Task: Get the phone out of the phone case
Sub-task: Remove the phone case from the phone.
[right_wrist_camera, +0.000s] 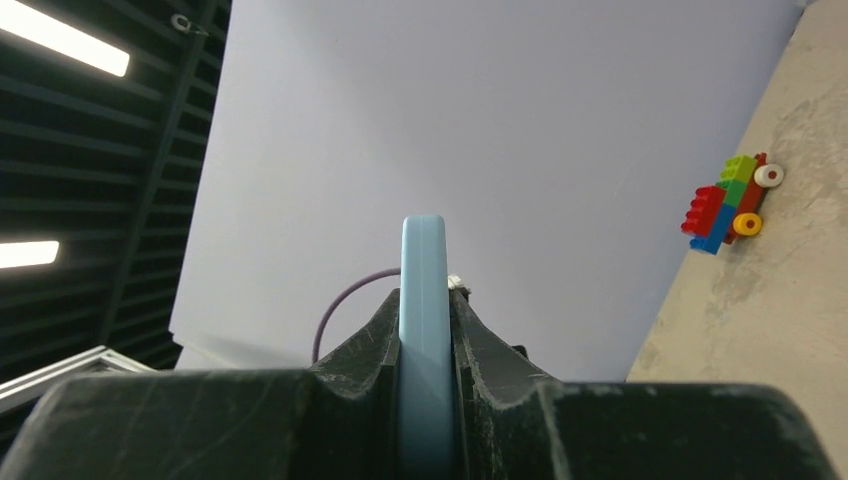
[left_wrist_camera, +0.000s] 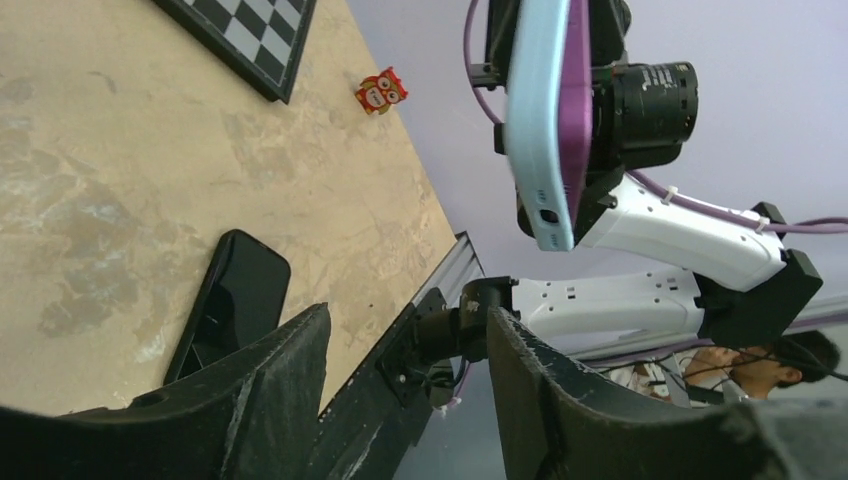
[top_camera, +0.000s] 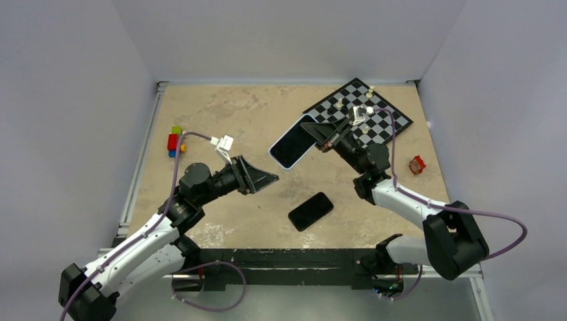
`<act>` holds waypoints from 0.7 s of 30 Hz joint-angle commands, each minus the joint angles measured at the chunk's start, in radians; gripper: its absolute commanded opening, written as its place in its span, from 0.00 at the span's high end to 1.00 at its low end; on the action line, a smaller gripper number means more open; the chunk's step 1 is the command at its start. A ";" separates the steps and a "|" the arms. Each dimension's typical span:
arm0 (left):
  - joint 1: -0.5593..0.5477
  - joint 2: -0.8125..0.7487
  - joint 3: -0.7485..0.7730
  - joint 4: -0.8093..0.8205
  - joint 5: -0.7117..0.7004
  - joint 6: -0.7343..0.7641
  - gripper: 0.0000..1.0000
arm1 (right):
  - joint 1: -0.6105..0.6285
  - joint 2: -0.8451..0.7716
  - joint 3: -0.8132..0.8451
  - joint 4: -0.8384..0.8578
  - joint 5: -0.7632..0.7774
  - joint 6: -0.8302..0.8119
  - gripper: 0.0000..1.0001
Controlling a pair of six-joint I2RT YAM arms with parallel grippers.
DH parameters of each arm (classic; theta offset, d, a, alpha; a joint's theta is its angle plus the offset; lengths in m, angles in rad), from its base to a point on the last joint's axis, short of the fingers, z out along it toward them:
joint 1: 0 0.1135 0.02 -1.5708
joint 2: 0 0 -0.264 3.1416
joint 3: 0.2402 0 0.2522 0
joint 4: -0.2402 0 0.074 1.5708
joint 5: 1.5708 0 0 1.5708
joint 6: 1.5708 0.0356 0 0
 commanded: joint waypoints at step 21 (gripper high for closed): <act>-0.037 0.167 0.060 0.392 0.144 -0.119 0.59 | 0.059 -0.013 0.077 0.046 0.060 -0.066 1.00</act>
